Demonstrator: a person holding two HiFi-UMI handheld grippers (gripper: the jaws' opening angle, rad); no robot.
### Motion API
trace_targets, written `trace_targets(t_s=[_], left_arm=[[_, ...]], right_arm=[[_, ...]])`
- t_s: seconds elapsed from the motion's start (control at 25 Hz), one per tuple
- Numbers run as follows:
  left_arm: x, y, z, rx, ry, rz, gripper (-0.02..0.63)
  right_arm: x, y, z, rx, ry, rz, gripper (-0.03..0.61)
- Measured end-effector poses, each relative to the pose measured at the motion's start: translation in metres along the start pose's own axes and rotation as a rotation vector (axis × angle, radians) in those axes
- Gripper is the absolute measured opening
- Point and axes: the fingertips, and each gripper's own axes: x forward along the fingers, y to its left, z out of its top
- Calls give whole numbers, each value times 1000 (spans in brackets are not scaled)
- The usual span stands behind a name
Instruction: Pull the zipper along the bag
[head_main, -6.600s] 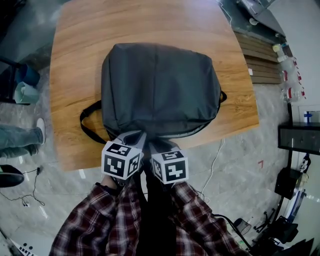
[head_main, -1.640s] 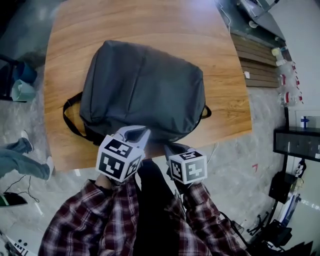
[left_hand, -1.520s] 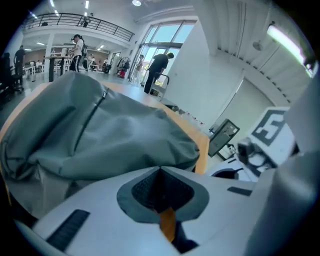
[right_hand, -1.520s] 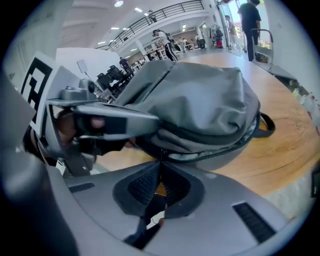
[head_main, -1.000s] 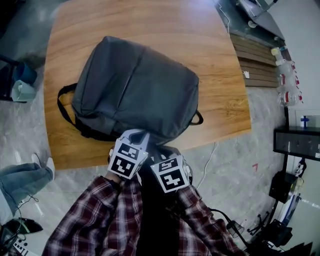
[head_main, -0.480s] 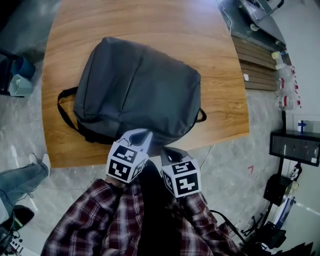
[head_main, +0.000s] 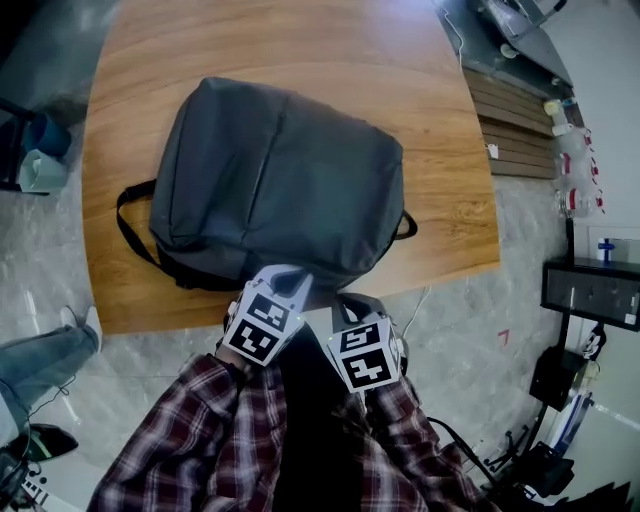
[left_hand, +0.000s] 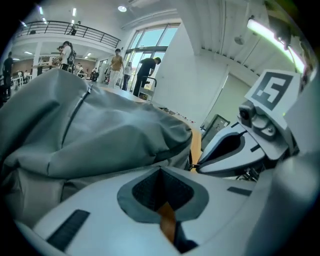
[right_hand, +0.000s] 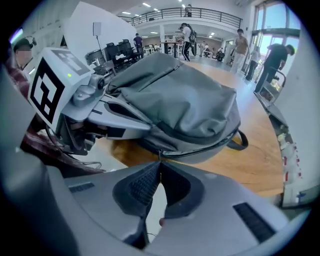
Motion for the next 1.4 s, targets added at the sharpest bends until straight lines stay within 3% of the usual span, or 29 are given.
trace_targets(t_s=[0.32, 0.56, 0.68, 0.92, 1.04, 1.16, 1.28, 1.32, 1.4], left_arm=[[1, 2, -4, 19, 17, 11, 11], [-2, 2, -6, 18, 20, -2, 11], [-1, 3, -4, 9, 23, -2, 9], [-10, 37, -5, -8, 123, -27, 9], [-25, 77, 2, -109, 128, 29, 9], [-52, 129, 15, -236, 88, 221, 9], [-92, 153, 51, -227, -23, 438, 9], [-102, 148, 70, -211, -89, 460, 9], [-107, 120, 103, -164, -200, 410, 9]], right_arm=[[-9, -79, -17, 55, -5, -94, 15], [-7, -147, 2, 86, -47, -149, 15], [-2, -156, 11, 87, -49, -135, 14], [-2, -111, -10, 73, -34, -63, 12], [0, -67, -9, 90, -57, 28, 12], [11, -9, 8, 85, -97, 137, 12], [24, 39, 36, 66, -133, 214, 12], [27, 50, 46, 63, -146, 233, 12], [31, 67, 63, 59, -160, 264, 12]])
